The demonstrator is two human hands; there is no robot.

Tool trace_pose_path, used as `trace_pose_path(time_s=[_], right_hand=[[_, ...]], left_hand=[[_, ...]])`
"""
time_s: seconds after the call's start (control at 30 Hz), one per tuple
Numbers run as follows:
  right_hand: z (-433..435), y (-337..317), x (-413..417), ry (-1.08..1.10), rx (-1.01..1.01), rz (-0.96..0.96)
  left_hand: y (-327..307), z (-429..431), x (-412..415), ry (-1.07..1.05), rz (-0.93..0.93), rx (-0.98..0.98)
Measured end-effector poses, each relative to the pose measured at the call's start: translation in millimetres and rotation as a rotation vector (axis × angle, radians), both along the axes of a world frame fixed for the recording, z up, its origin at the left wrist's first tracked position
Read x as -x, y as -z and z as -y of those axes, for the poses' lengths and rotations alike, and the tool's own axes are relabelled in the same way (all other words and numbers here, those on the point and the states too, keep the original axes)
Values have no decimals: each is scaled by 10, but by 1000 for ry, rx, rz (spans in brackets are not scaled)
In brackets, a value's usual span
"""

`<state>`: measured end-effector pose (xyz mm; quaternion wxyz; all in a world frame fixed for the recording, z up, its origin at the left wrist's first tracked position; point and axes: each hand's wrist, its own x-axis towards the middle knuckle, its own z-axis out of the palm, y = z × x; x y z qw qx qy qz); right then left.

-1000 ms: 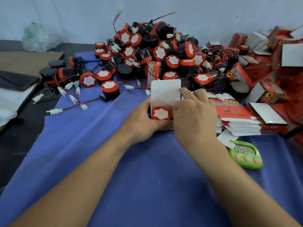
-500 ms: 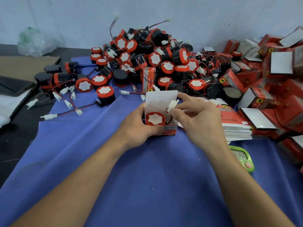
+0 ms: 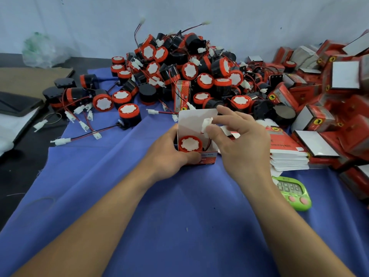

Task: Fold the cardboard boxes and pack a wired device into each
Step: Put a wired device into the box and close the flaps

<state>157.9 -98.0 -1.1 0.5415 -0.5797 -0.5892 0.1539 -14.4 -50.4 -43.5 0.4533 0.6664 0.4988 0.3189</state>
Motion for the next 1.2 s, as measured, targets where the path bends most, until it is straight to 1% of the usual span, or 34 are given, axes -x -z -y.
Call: trace_pose_path(time_s=[0.17,0.3,0.43,0.5,0.6,0.67,0.73,0.83,0.9,0.97,1.0,1.07,1.2], right_hand=[[1,-36,33,44,-25,-9],[0,-6,79,150,-92,10],[4,14,81,270,-190,131],[6,0,96,243,-180,193],[11,-26,121,167,-173,209],[17,-44,126,133,-187,261],[11,-60,99,88,-141,316],[-11,-111,61,-8,58,458],[-47,-182,69,-9,174,611],[-98,-278,65,18,233,747],[-122,-322,59,17,247,784],[-141,-373,59,-12,267,803],[-88,-361,141,-26,264,764]], left_hand=[[-6,1,3,-9,-11,-3],[4,-8,1,-6,-20,-6],[2,-16,2,-12,-30,-17],[1,-18,4,-8,-33,-22],[1,-13,7,-15,-37,-26],[1,-12,5,-18,-43,-32],[-2,-9,7,-20,-48,-36],[-7,-1,11,-12,-53,-38],[-15,5,13,-11,-57,-39],[-18,7,14,-13,-61,-41],[-20,8,15,-13,-60,-42],[-17,6,17,-12,-60,-40],[-11,-2,11,-17,-60,-50]])
